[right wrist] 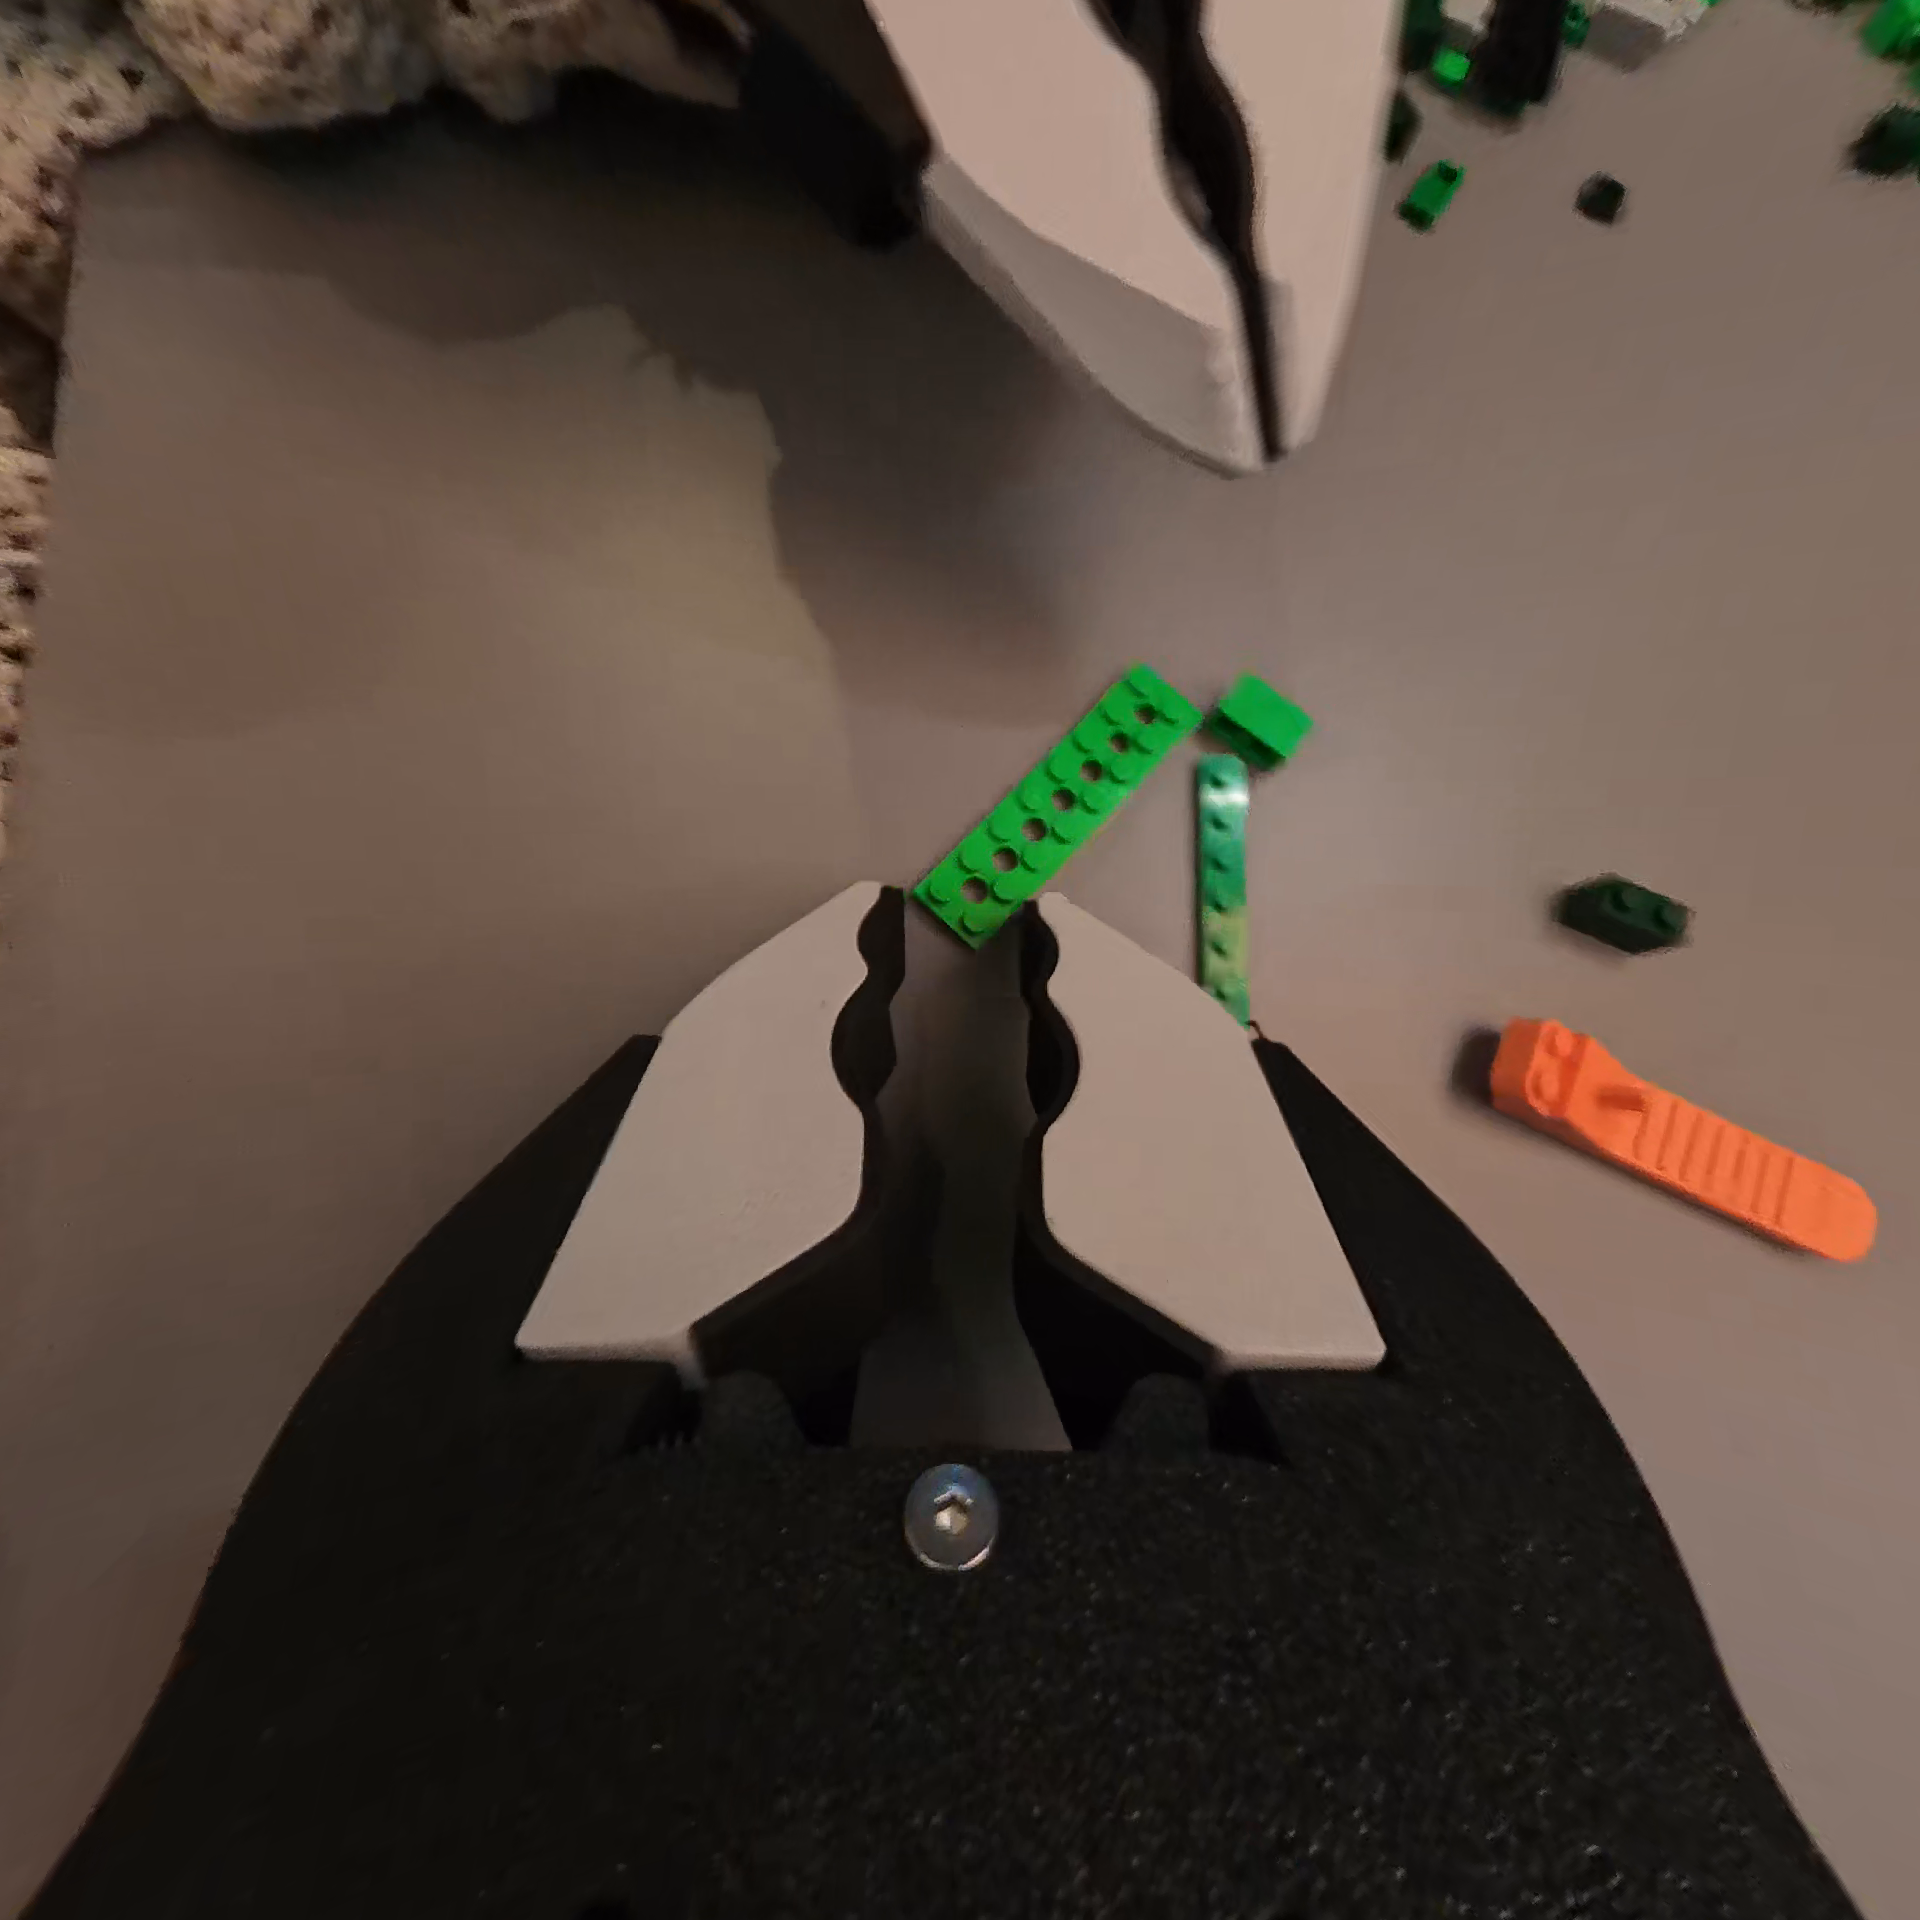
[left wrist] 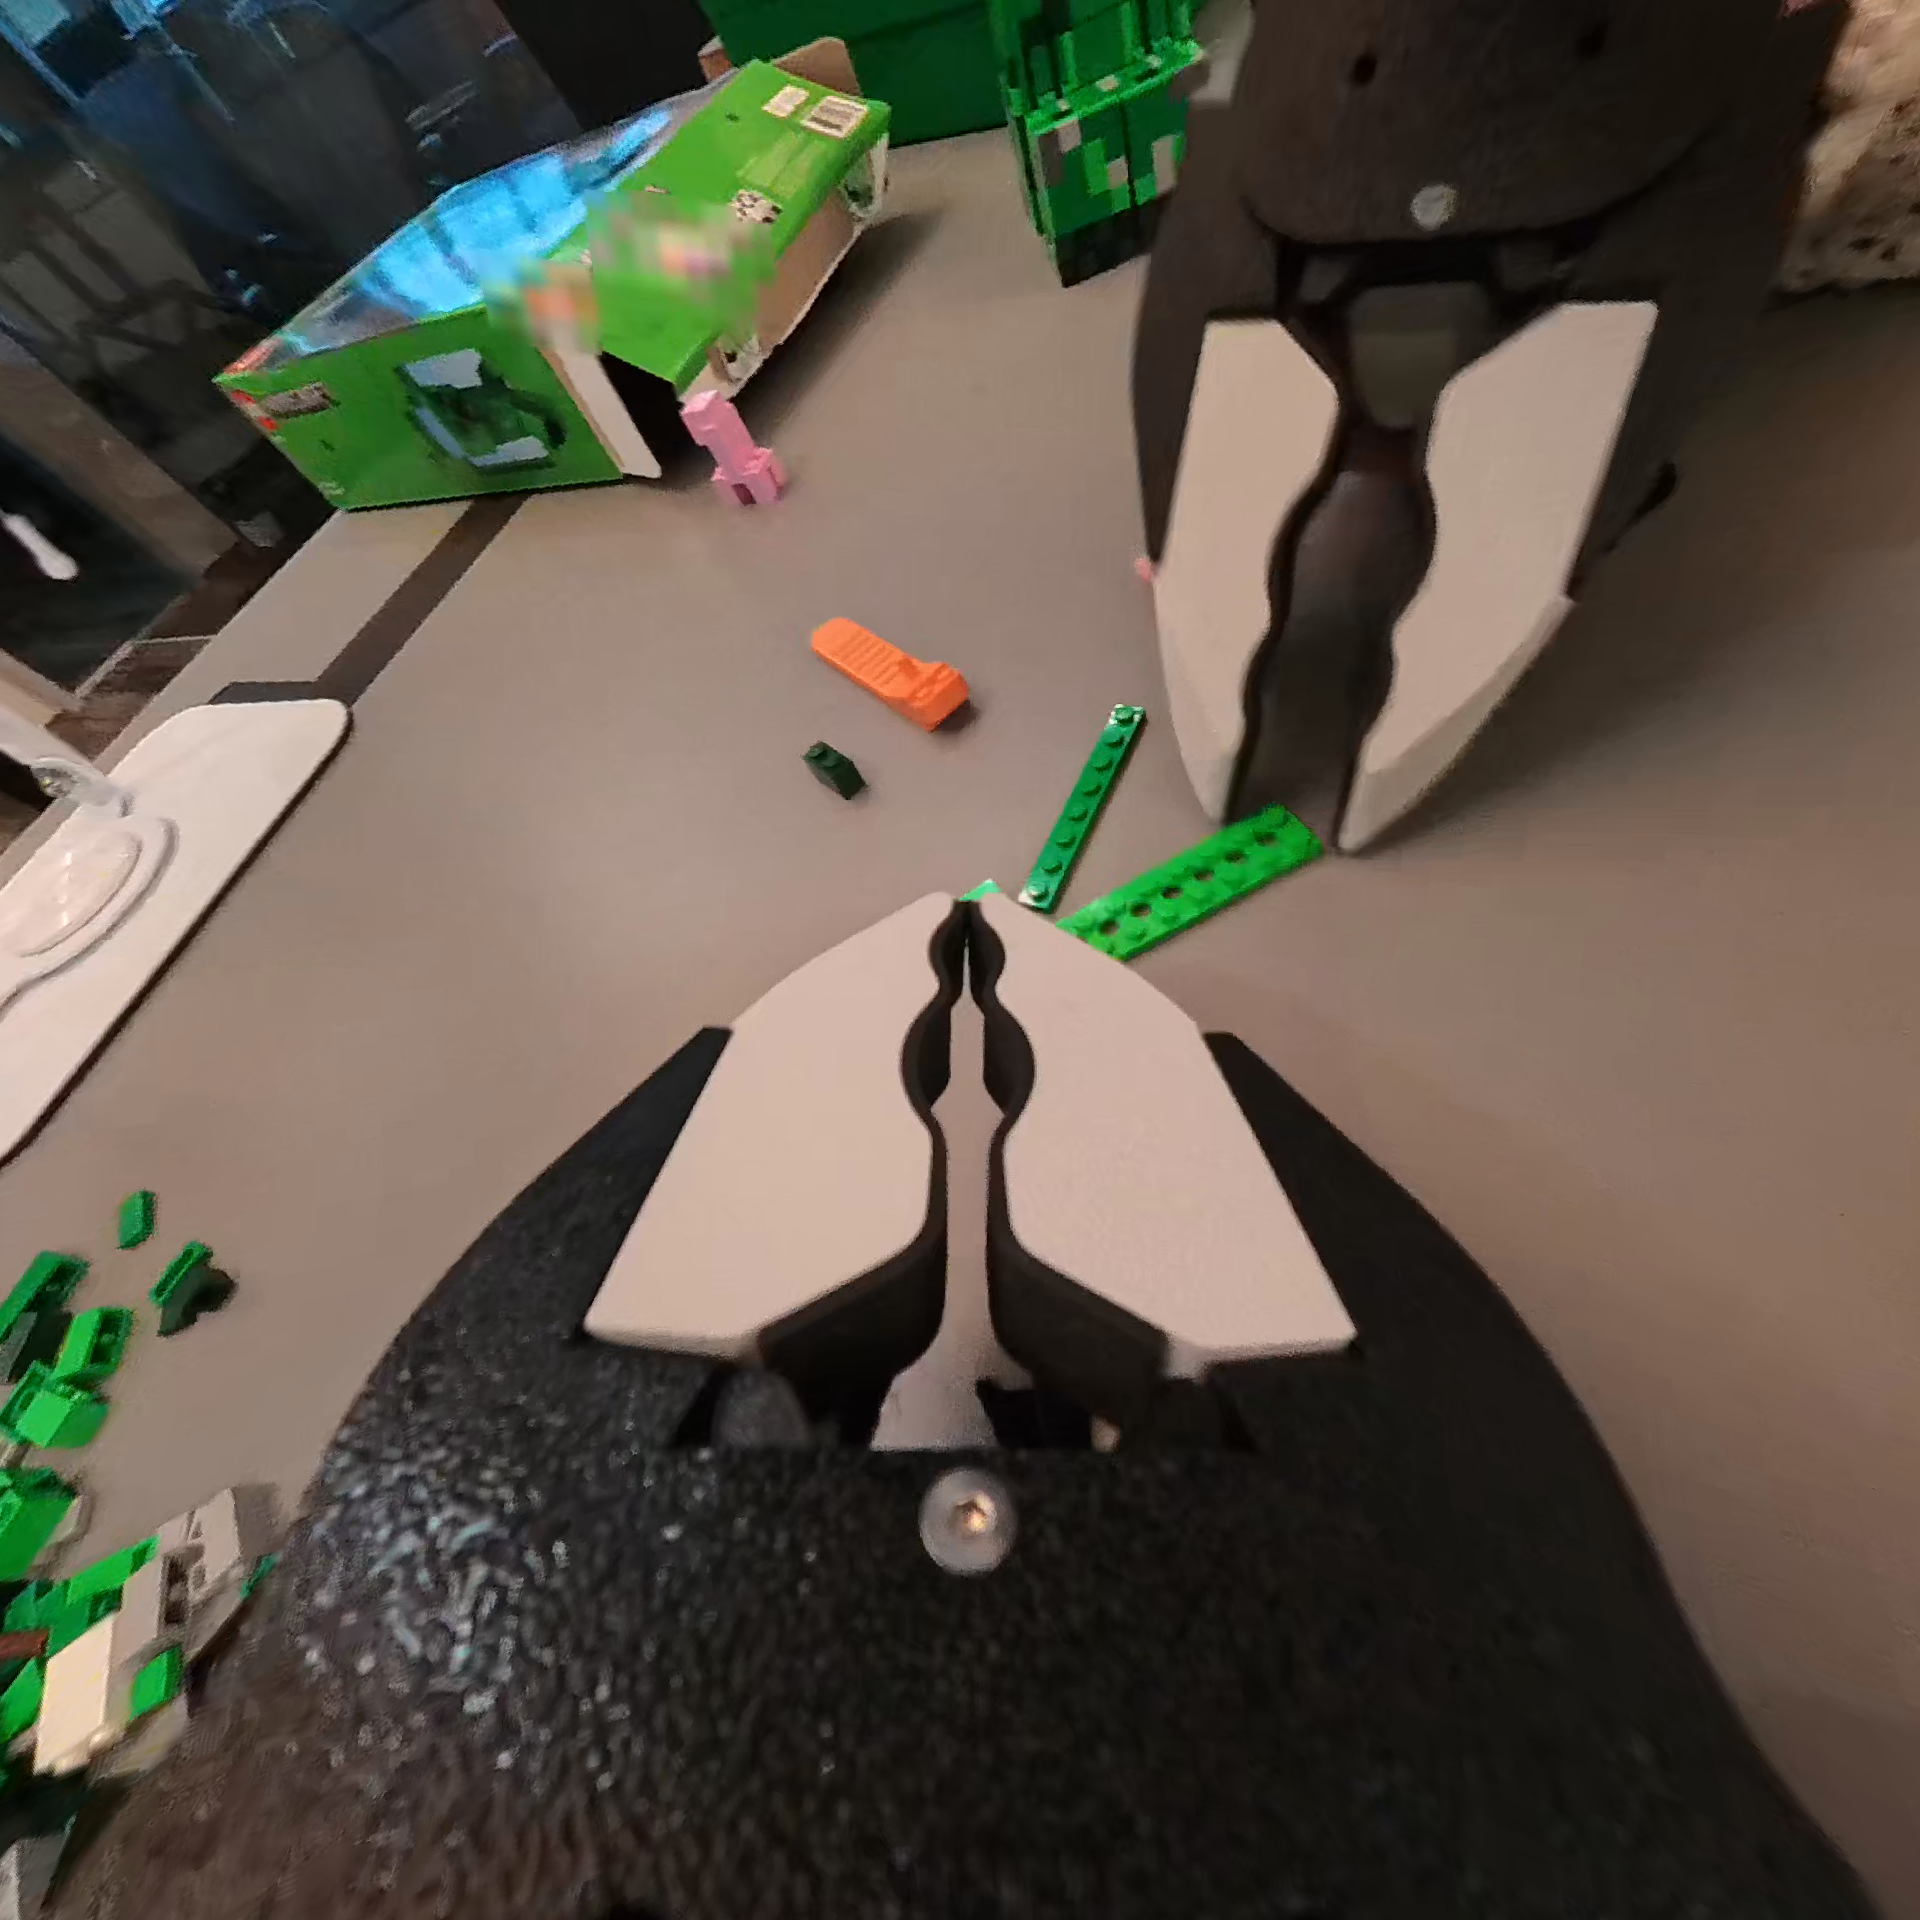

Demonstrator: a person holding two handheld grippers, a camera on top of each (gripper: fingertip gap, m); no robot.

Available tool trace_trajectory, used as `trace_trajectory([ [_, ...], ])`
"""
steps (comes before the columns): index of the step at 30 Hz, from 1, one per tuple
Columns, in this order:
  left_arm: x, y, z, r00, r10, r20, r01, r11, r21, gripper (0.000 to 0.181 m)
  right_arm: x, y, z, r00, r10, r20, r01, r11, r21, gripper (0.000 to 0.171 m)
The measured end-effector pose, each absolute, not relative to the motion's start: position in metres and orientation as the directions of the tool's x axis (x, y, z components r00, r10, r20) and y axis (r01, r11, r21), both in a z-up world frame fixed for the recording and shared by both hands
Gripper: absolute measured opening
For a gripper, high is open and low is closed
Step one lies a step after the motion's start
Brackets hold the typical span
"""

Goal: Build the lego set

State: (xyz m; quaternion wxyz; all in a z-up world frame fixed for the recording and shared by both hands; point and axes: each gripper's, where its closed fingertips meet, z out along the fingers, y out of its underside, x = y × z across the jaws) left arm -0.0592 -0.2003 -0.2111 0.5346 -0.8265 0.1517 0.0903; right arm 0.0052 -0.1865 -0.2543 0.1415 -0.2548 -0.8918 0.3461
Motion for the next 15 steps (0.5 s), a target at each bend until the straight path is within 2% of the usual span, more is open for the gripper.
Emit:
trace_trajectory([
  [3,-0.063,-0.202,-0.205,0.957,-0.095,-0.275,-0.290,-0.385,-0.876,0.001,0.015,-0.219,-0.252,-0.879,0.477,0.008,0.321,0.604,-0.730,0.028],
  [4,-0.065,-0.204,-0.205,0.966,-0.064,-0.250,-0.254,-0.404,-0.879,0.007,0.015,-0.223,-0.249,-0.884,0.466,0.030,0.294,0.606,-0.739,0.029],
  [8,-0.045,-0.213,-0.210,0.997,0.073,-0.037,0.006,-0.514,-0.858,0.054,-0.011,-0.193,-0.227,-0.844,0.462,0.272,0.110,0.647,-0.755,0.026],
  [10,-0.023,-0.211,-0.216,0.995,0.100,-0.004,0.051,-0.541,-0.839,0.057,-0.025,-0.174,-0.224,-0.837,0.455,0.303,0.094,0.667,-0.739,0.025],
  [13,-0.010,-0.209,-0.232,0.981,0.158,-0.113,0.015,-0.642,-0.766,0.053,-0.040,-0.160,-0.232,-0.875,0.422,0.238,0.140,0.691,-0.709,0.030],
  [15,-0.005,-0.208,-0.240,0.977,0.184,-0.110,0.047,-0.685,-0.727,0.051,-0.048,-0.159,-0.234,-0.892,0.390,0.227,0.131,0.705,-0.697,0.030],
])
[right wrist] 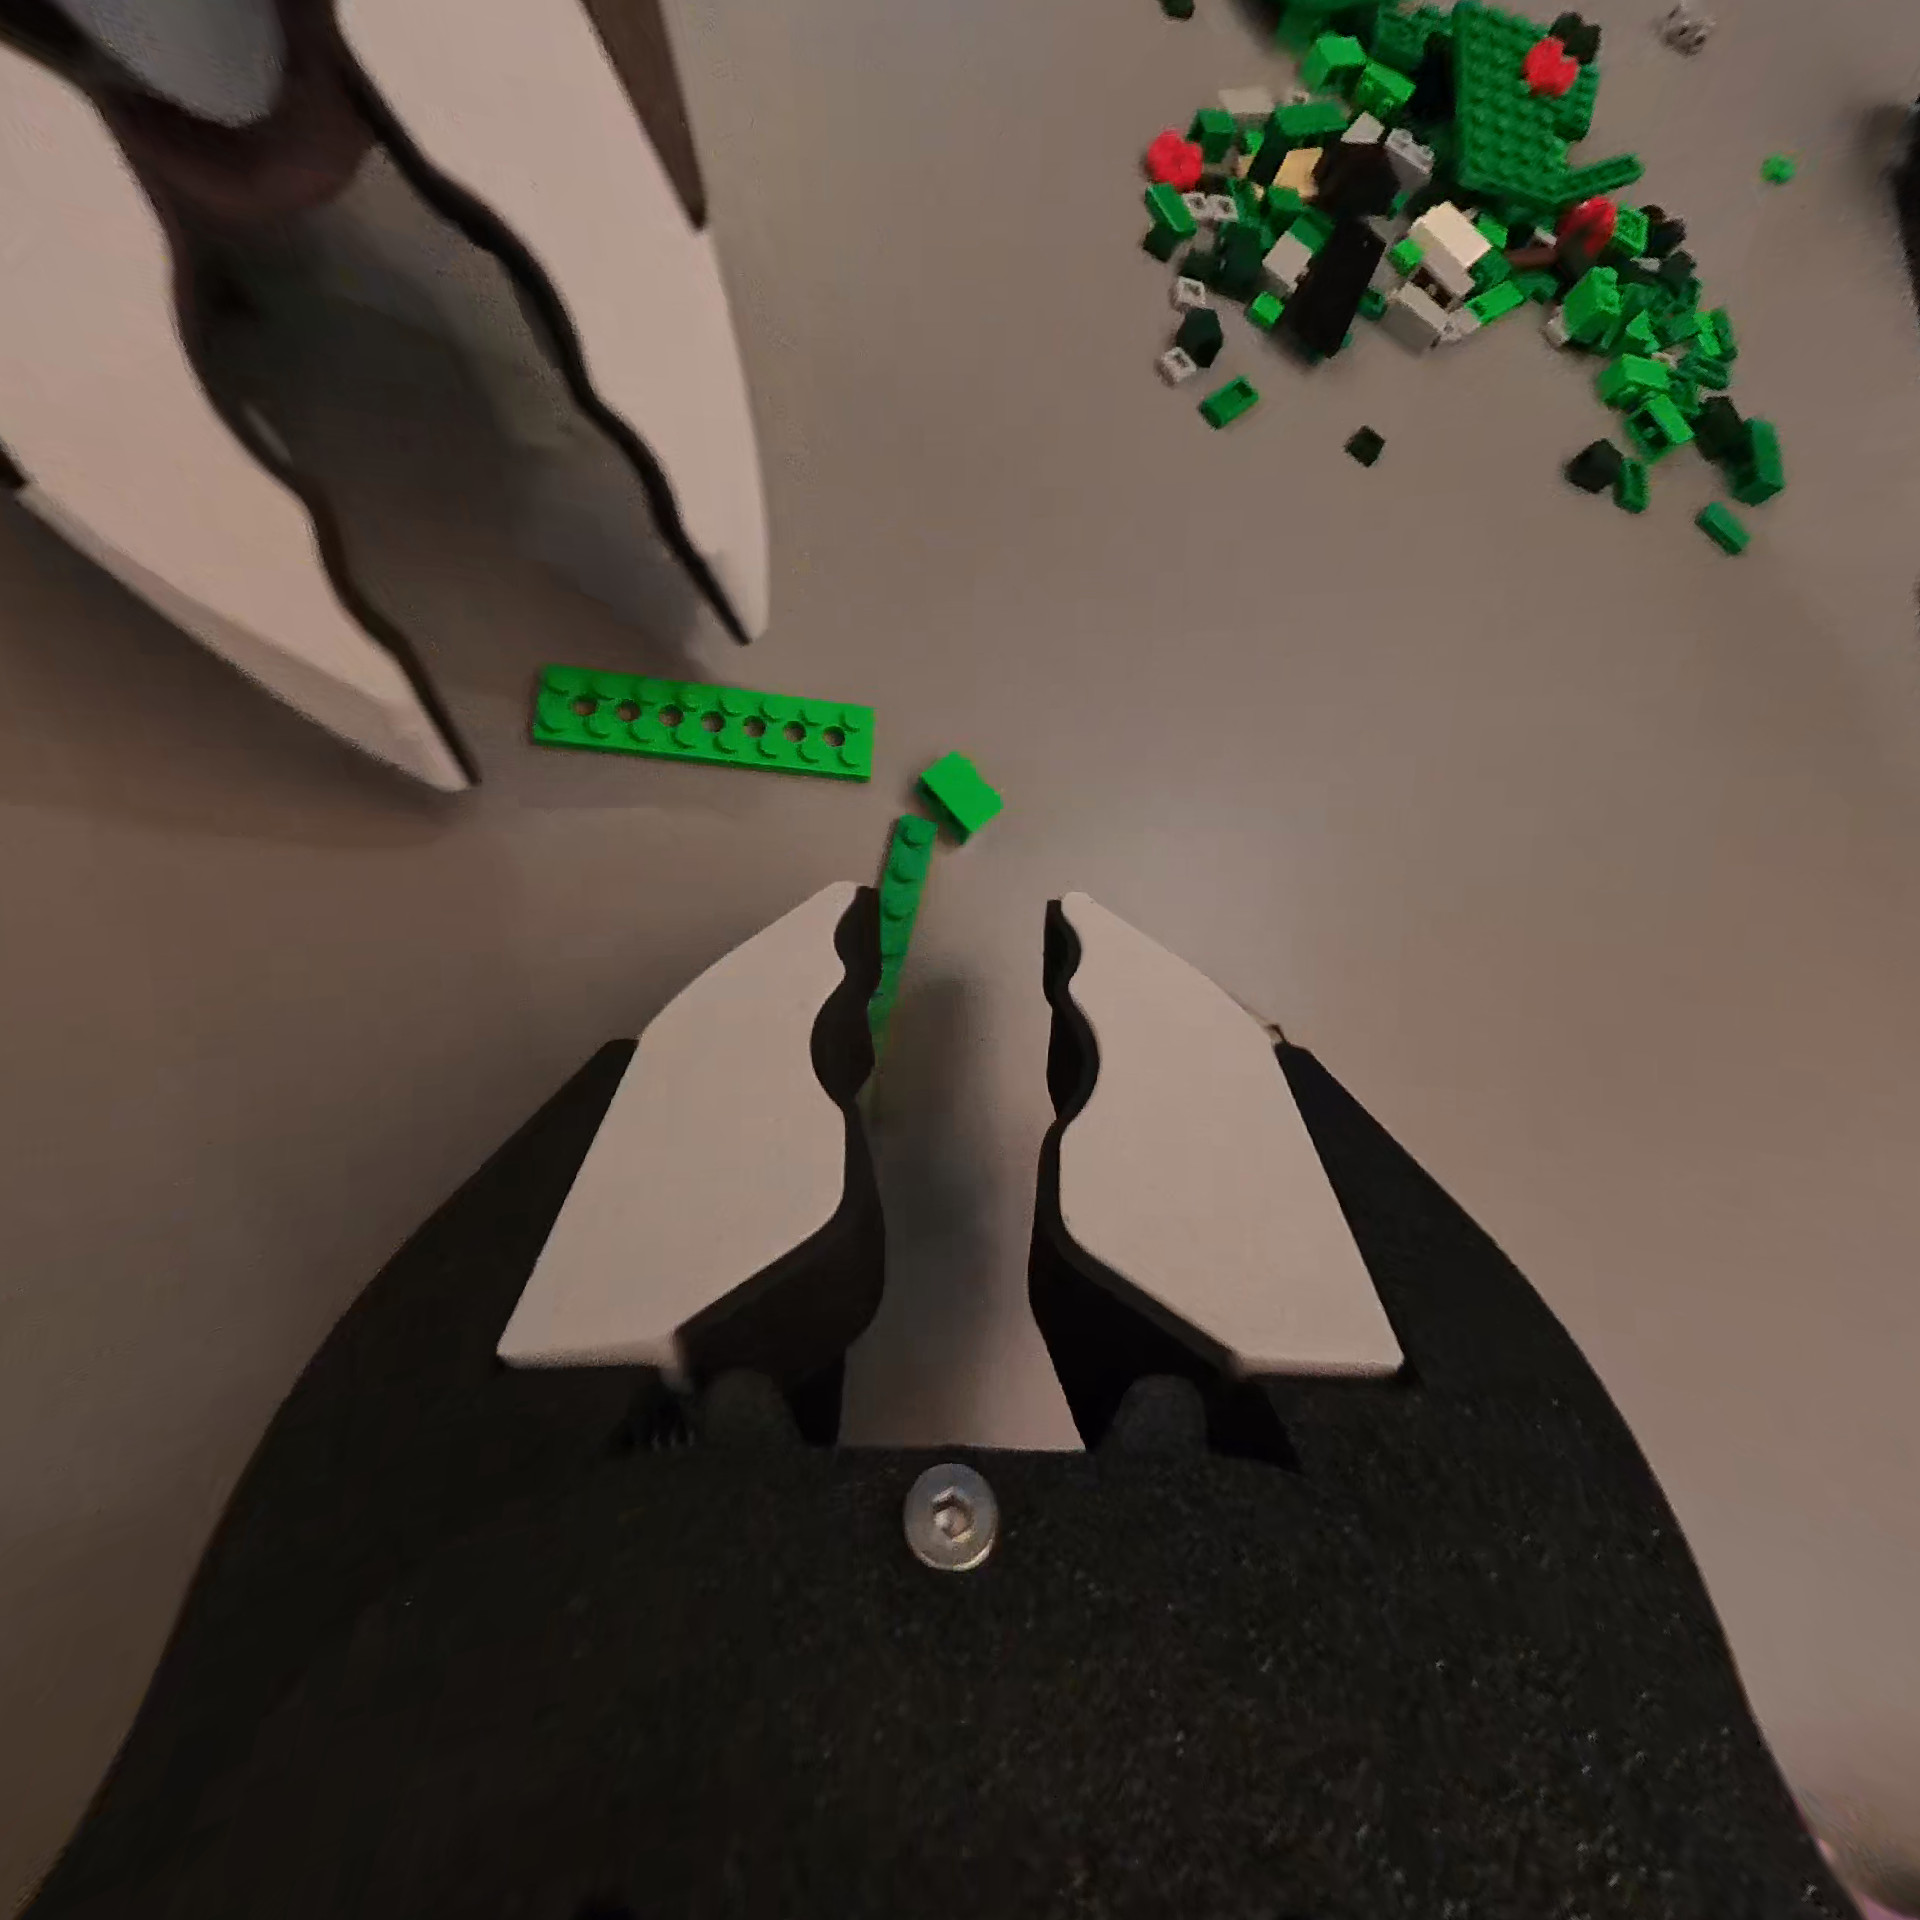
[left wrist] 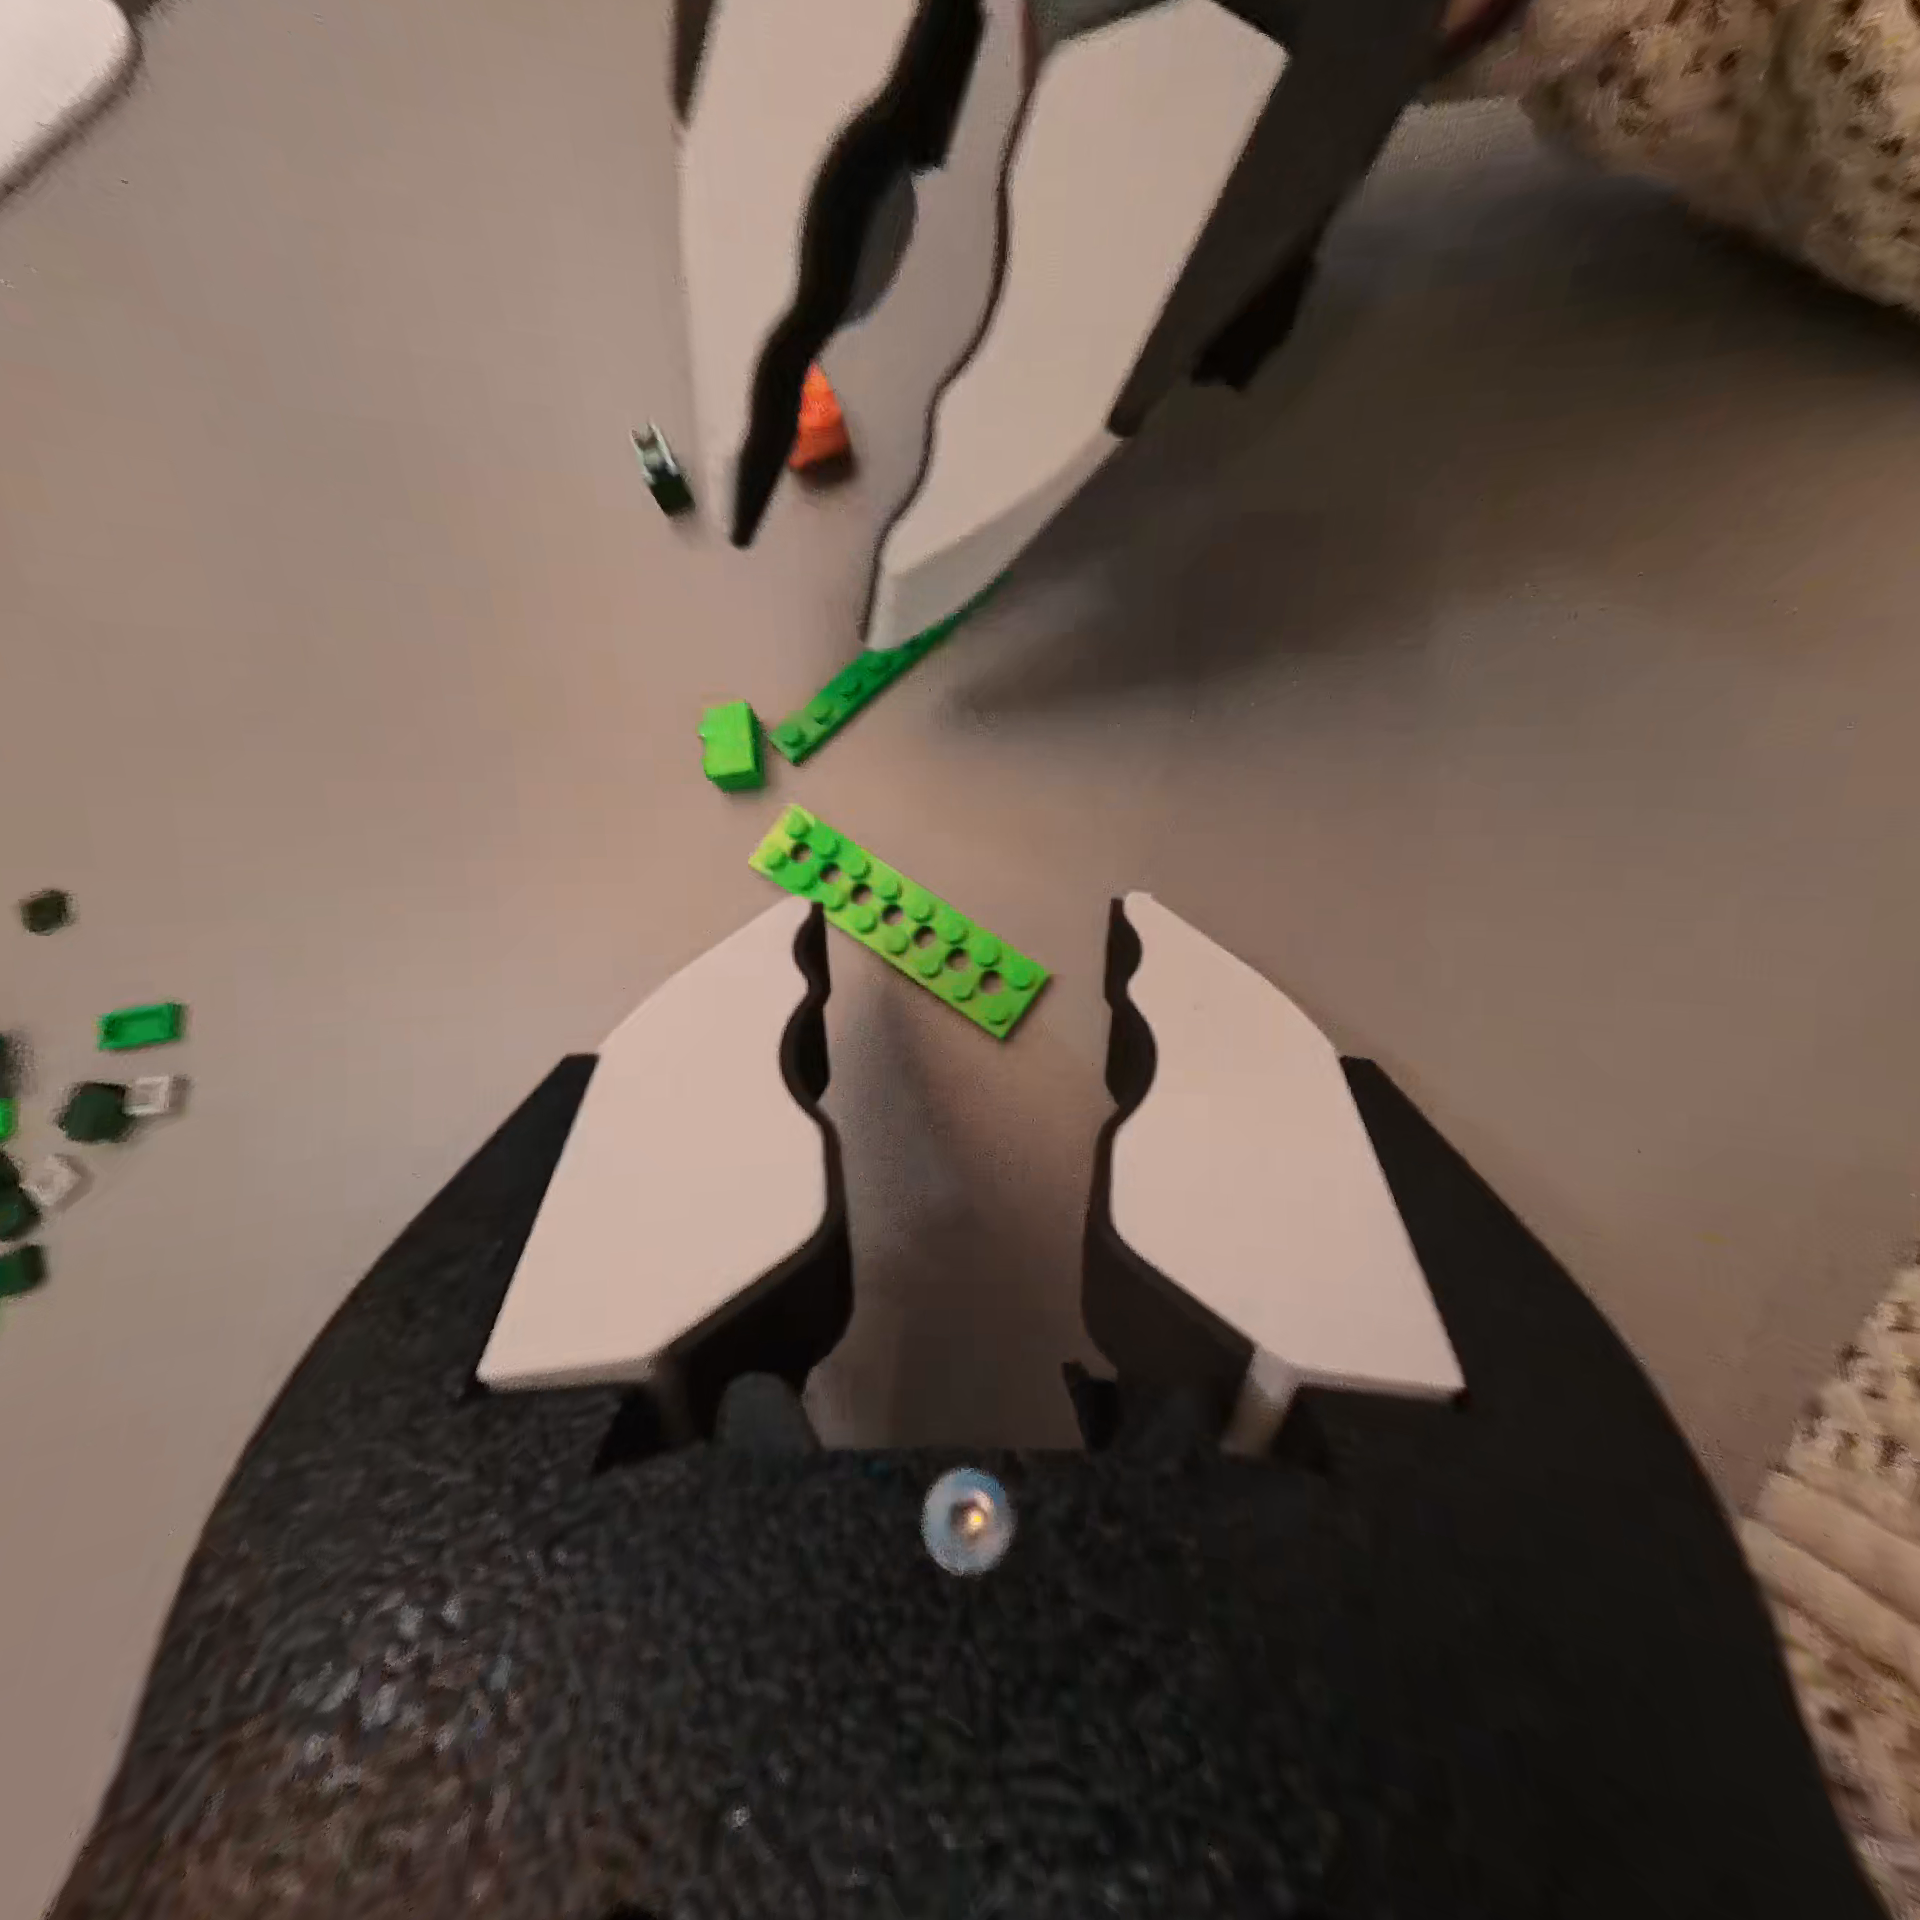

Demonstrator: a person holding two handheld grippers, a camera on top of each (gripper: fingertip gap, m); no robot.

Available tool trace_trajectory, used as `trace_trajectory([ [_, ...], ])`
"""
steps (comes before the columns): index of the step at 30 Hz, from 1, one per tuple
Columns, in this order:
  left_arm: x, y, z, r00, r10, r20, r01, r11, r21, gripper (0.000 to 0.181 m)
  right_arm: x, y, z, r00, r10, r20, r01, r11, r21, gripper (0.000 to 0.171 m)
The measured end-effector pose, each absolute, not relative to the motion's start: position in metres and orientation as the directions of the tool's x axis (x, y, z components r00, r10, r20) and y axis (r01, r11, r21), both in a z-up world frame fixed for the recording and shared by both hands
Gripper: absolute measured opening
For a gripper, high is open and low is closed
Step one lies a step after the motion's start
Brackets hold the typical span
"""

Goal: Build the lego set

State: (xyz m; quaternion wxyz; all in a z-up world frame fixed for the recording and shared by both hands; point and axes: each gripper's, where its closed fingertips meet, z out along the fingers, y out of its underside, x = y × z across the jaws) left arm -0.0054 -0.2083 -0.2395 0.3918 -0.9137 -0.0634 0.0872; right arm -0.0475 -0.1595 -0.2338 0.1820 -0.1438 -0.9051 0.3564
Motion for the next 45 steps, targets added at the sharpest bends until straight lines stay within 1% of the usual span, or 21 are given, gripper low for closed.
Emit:
trace_trajectory([
  [3,-0.005,-0.211,-0.252,0.972,0.230,-0.053,0.137,-0.732,-0.667,0.050,-0.053,-0.165,-0.236,-0.909,0.340,0.243,0.092,0.731,-0.677,0.030],
  [6,-0.008,-0.212,-0.254,0.966,0.249,-0.062,0.150,-0.744,-0.651,0.048,-0.058,-0.170,-0.243,-0.922,0.287,0.260,0.057,0.764,-0.642,0.029],
  [10,-0.022,-0.219,-0.252,0.952,0.281,-0.125,0.139,-0.756,-0.640,0.046,-0.067,-0.176,-0.244,-0.944,0.267,0.195,0.083,0.761,-0.643,0.028],
  [12,-0.030,-0.224,-0.252,0.948,0.299,-0.110,0.165,-0.755,-0.635,0.047,-0.067,-0.180,-0.245,-0.957,0.258,0.134,0.110,0.748,-0.654,0.027],
  [14,-0.032,-0.228,-0.254,0.950,0.306,-0.063,0.199,-0.748,-0.633,0.050,-0.069,-0.181,-0.248,-0.963,0.248,0.101,0.128,0.757,-0.640,0.027],
  [15,-0.032,-0.229,-0.254,0.952,0.302,-0.041,0.208,-0.742,-0.637,0.051,-0.069,-0.182,-0.250,-0.966,0.239,0.092,0.127,0.760,-0.637,0.025],
  [16,-0.031,-0.229,-0.253,0.956,0.292,-0.019,0.211,-0.733,-0.647,0.052,-0.067,-0.184,-0.250,-0.970,0.230,0.073,0.132,0.757,-0.640,0.016],
  [18,-0.030,-0.225,-0.248,0.963,0.269,0.011,0.202,-0.694,-0.691,0.051,-0.066,-0.186,-0.250,-0.972,0.227,0.055,0.141,0.756,-0.640,0.013],
  [20,-0.032,-0.221,-0.240,0.966,0.256,0.026,0.189,-0.637,-0.747,0.048,-0.067,-0.185,-0.247,-0.968,0.223,0.116,0.096,0.754,-0.650,0.011],
  [22,-0.035,-0.218,-0.229,0.965,0.256,0.063,0.202,-0.561,-0.803,0.044,-0.067,-0.186,-0.238,-0.948,0.221,0.229,0.011,0.741,-0.671,0.011],
  [24,-0.038,-0.217,-0.216,0.959,0.251,0.129,0.236,-0.462,-0.855,0.040,-0.066,-0.187,-0.223,-0.896,0.218,0.387,-0.117,0.725,-0.679,0.011],
  [26,-0.038,-0.217,-0.200,0.951,0.218,0.221,0.288,-0.350,-0.892,0.036,-0.059,-0.189,-0.207,-0.812,0.212,0.544,-0.254,0.711,-0.656,0.010],
  [28,-0.036,-0.216,-0.187,0.937,0.157,0.312,0.343,-0.252,-0.905,0.032,-0.049,-0.192,-0.190,-0.699,0.200,0.687,-0.386,0.703,-0.597,0.010],
  [30,-0.033,-0.214,-0.182,0.930,0.110,0.351,0.367,-0.215,-0.905,0.032,-0.039,-0.197,-0.181,-0.605,0.172,0.777,-0.469,0.711,-0.523,0.010],
  [35,-0.020,-0.204,-0.181,0.940,0.048,0.338,0.340,-0.221,-0.914,0.026,-0.023,-0.205,-0.172,-0.446,0.108,0.888,-0.569,0.732,-0.375,0.010],
  [37,-0.017,-0.201,-0.182,0.945,0.035,0.325,0.323,-0.235,-0.917,0.019,-0.022,-0.206,-0.172,-0.404,0.081,0.911,-0.583,0.745,-0.325,0.010],
  [38,-0.015,-0.200,-0.182,0.948,0.026,0.317,0.315,-0.234,-0.920,0.011,-0.023,-0.206,-0.173,-0.393,0.070,0.917,-0.579,0.755,-0.307,0.010],
  [39,-0.016,-0.201,-0.181,0.952,0.029,0.306,0.304,-0.227,-0.925,0.009,-0.023,-0.206,-0.173,-0.384,0.071,0.920,-0.582,0.755,-0.301,0.010],
  [42,-0.016,-0.202,-0.181,0.962,0.023,0.274,0.272,-0.223,-0.936,0.008,-0.021,-0.207,-0.172,-0.393,0.087,0.915,-0.596,0.734,-0.326,0.010],
  [43,-0.015,-0.203,-0.181,0.967,0.017,0.253,0.250,-0.229,-0.941,0.007,-0.019,-0.208,-0.172,-0.425,0.100,0.900,-0.599,0.715,-0.362,0.011],
  [45,-0.014,-0.204,-0.183,0.983,0.009,0.184,0.180,-0.260,-0.949,0.007,-0.013,-0.210,-0.174,-0.592,0.153,0.792,-0.547,0.645,-0.533,0.019],
])
